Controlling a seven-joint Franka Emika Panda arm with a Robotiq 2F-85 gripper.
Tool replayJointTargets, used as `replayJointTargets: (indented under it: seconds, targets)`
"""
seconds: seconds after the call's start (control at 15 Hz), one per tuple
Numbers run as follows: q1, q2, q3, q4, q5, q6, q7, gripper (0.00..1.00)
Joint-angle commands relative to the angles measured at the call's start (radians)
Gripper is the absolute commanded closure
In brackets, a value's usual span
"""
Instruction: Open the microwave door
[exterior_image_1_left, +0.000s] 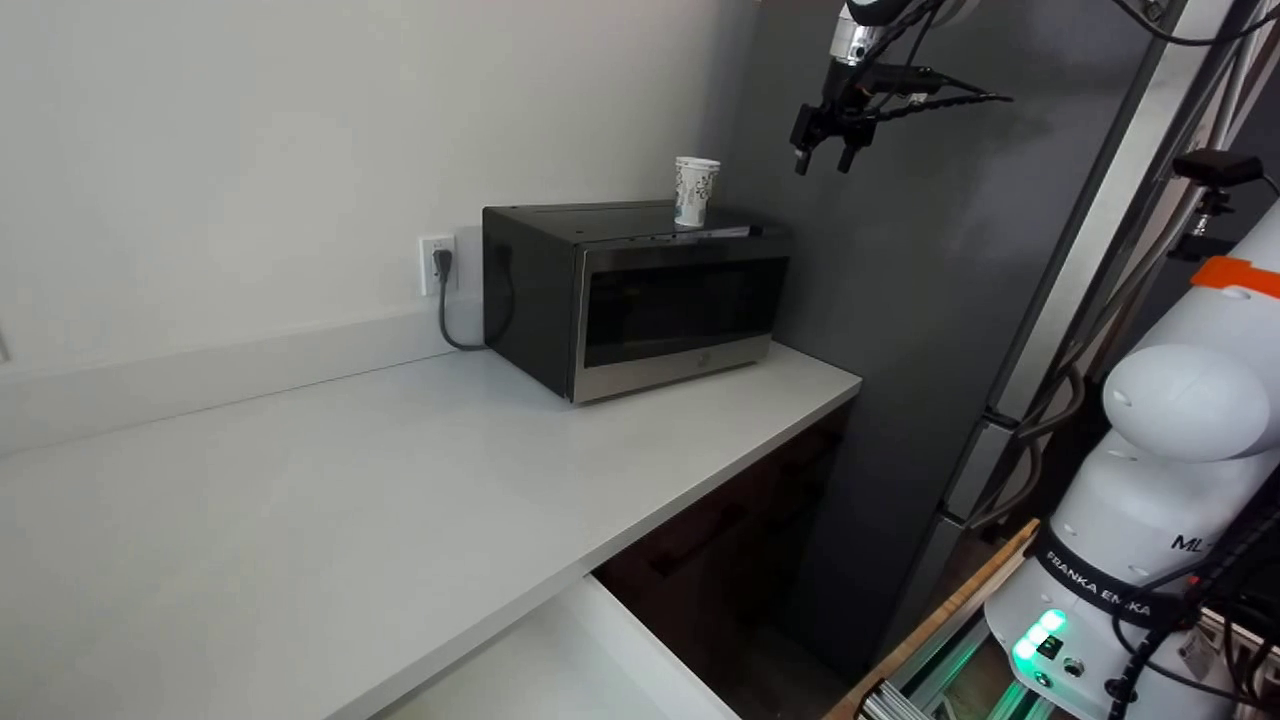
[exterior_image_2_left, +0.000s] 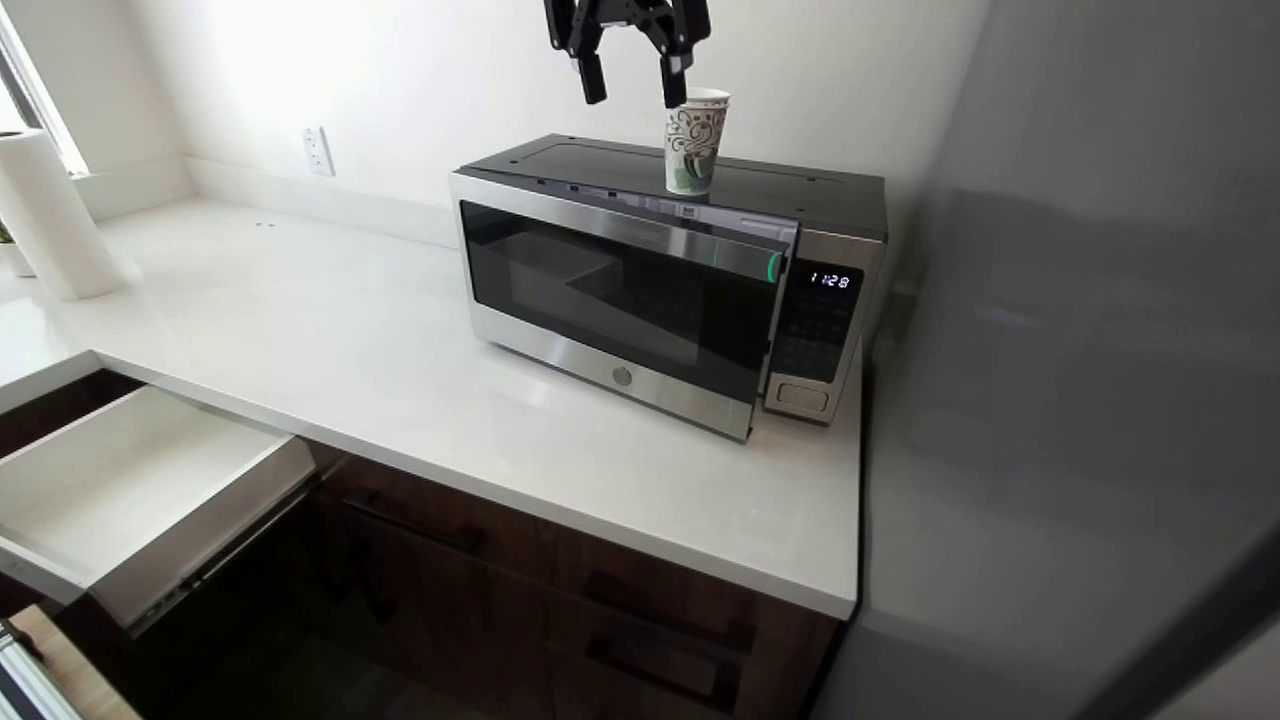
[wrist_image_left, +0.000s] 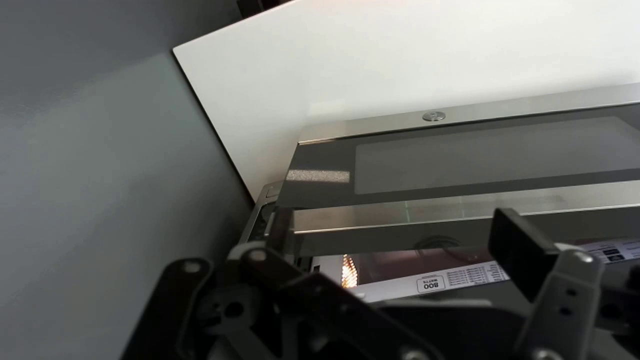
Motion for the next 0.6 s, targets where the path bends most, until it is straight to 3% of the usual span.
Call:
replayJointTargets:
  seconds: [0.0, 0.07, 0.13, 0.53]
  targets:
    - [-0.008, 0.122, -0.038, 0.108, 0.04, 0.026, -0.053, 0.0]
    - [-0.01, 0.151, -0.048, 0.138, 0.07, 0.009, -0.066, 0.08]
    - [-0.012, 0.177, -0.056, 0.161, 0.085, 0.014, -0.087, 0.26]
    - [-0.044, 0.324, -0.071, 0.271, 0.205, 0.072, -0.201, 0.74]
